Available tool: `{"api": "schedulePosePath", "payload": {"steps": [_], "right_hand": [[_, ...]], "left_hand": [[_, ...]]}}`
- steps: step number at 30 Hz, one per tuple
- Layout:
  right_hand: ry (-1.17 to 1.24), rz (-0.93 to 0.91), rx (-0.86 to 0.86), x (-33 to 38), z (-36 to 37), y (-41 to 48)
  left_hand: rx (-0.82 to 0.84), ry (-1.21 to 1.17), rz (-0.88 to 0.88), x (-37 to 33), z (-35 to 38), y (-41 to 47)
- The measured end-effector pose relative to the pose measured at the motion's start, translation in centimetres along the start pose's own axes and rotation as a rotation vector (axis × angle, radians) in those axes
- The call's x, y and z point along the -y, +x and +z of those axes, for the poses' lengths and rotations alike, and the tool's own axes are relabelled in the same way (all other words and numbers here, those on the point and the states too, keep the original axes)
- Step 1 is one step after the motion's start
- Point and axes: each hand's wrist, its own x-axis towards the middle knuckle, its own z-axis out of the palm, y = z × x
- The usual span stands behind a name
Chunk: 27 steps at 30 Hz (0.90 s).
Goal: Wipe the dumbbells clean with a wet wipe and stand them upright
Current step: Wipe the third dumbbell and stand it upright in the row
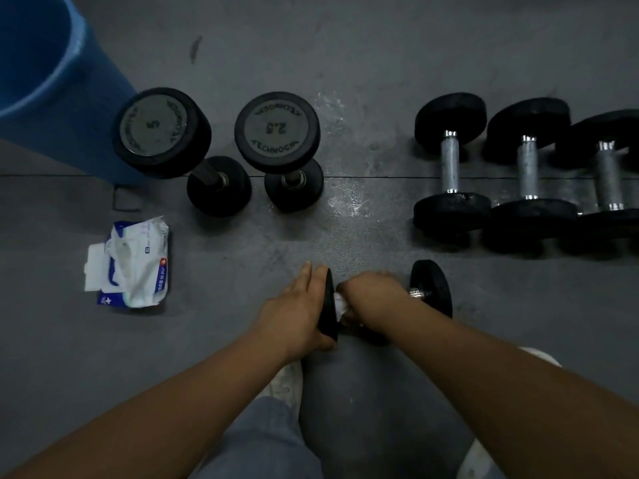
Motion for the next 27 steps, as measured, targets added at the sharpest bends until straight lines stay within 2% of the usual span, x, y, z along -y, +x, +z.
{"api": "schedulePosePath", "payload": {"steps": [3, 5, 8, 10, 14, 20, 27], "right_hand": [[-0.03, -0.04, -0.266, 0.2, 2.9, -1.3], [-0.057, -0.028, -0.351, 0.4, 4.5, -2.4], [-0.026, 0.107, -0.249, 1.4, 3.9, -1.4], [-0.021, 0.13, -0.171, 2.0, 2.4, -0.4], [-0.036, 0.035, -0.331, 1.4, 4.1, -2.7], [0.036, 0.184, -0.175, 2.8, 2.8, -0.5], [0.102, 0.088, -0.217, 3.0, 5.9, -4.7]], "left_hand": [[0.013, -0.024, 0.007, 0.2, 0.3, 0.3], [0.0, -0.028, 0.008, 0.4, 0.6, 0.3], [0.001, -0.012, -0.004, 0.2, 0.8, 0.3], [-0.004, -0.008, -0.02, 0.2, 0.6, 0.2], [0.005, -0.034, -0.015, 0.2, 0.8, 0.1], [-0.032, -0.011, -0.009, -0.2, 1.6, -1.0], [-0.047, -0.019, 0.008, -0.3, 2.1, -1.6]]}}
